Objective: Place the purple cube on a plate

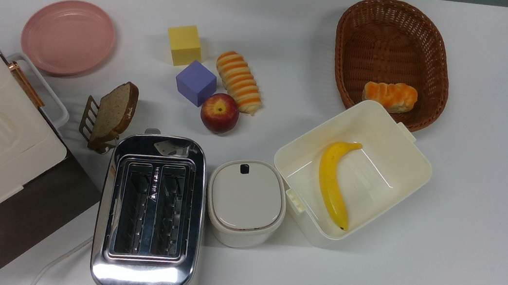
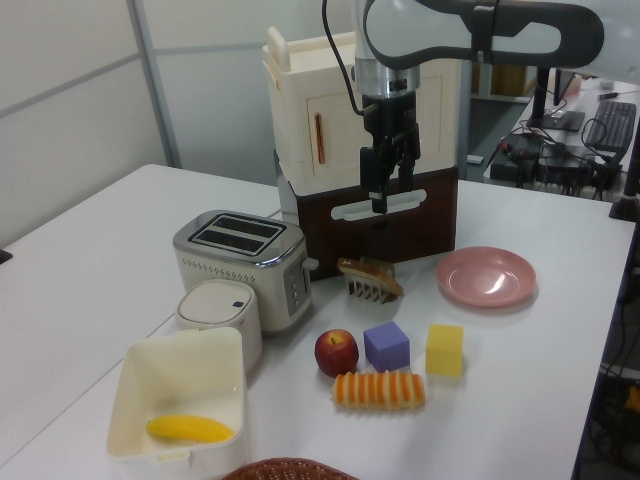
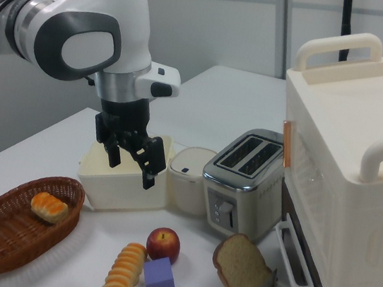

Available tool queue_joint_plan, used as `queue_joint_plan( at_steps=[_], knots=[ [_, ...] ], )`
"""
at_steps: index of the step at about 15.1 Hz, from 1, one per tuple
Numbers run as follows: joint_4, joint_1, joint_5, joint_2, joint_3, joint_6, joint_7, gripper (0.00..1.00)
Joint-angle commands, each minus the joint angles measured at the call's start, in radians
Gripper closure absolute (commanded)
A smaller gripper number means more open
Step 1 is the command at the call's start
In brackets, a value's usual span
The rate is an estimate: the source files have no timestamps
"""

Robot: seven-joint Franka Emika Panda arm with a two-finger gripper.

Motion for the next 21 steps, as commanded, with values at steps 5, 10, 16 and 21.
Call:
queue_joint_plan(
  at_steps=[5,10,16,21],
  knots=[
    [-0.031,0.016,-0.057,-0.02,0.006,0.024,-0.02,0.0],
    [-0.046,0.019,-0.056,-0.025,0.005,0.045,-0.044,0.0],
    [-0.092,0.019,-0.059,-0.04,0.002,0.045,-0.14,0.0],
    [-0.156,0.014,-0.048,-0.049,-0.001,0.176,-0.052,0.0]
  ],
)
